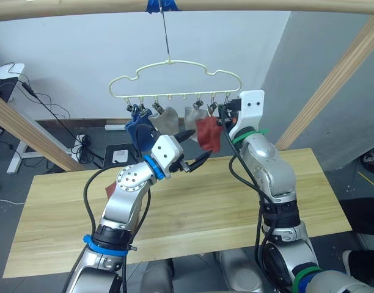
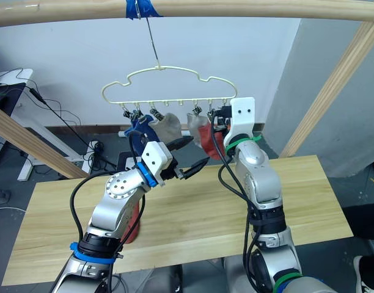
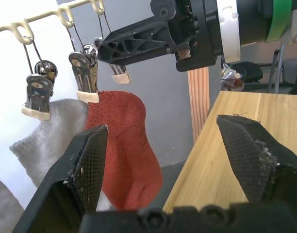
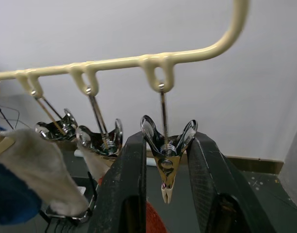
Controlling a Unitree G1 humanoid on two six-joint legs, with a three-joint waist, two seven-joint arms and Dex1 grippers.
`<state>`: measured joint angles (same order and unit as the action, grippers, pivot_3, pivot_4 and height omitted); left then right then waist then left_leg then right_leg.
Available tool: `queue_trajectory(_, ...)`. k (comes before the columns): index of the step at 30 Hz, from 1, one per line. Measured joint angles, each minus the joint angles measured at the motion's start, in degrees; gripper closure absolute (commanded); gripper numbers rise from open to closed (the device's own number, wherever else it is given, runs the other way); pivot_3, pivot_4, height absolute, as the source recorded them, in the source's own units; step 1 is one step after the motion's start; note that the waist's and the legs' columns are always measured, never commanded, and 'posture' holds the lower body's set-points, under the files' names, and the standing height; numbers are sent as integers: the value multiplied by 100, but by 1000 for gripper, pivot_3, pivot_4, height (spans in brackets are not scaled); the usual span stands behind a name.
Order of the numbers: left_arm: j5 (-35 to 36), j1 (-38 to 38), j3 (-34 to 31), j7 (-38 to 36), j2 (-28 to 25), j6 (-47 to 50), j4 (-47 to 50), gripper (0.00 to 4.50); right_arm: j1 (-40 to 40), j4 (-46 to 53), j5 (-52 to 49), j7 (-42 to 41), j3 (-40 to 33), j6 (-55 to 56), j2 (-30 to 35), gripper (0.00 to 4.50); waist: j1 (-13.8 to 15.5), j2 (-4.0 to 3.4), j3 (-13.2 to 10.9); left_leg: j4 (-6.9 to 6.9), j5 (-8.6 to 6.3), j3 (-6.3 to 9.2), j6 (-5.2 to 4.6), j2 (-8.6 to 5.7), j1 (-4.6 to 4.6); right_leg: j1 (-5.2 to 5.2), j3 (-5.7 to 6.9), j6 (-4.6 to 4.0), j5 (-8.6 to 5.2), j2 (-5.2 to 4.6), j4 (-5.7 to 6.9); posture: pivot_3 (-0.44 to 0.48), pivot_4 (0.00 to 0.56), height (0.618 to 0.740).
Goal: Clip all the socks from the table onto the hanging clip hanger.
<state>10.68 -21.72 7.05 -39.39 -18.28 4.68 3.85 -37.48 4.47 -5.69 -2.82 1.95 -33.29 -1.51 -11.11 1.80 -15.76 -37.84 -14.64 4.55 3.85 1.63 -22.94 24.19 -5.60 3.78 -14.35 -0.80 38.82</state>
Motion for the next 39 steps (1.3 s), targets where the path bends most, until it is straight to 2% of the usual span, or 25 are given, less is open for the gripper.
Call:
queue_trajectory(8, -36, 6, 0, -3, -1, -2, 0, 535, 0, -164, 56, -56, 94, 239, 31, 3279, 1, 0, 0, 0, 0, 0, 0, 0, 0, 0, 0, 0, 0, 0, 0, -196, 200, 740)
queue_trajectory(11, -40, 15, 1, -3, -1, -5, 0, 535, 0, -203, 60, -45, 107, 302, 25, 2788, 1, 0, 0, 0, 0, 0, 0, 0, 0, 0, 0, 0, 0, 0, 0, -195, 200, 740)
queue_trajectory(39, -57, 74, 3, -1, -1, -8, 0, 535, -106, -371, 296, -3, 161, 693, 43, 2788, 1, 0, 0, -1, 0, 1, 0, 0, 1, 0, 1, 0, 0, 0, 3, -193, 202, 740)
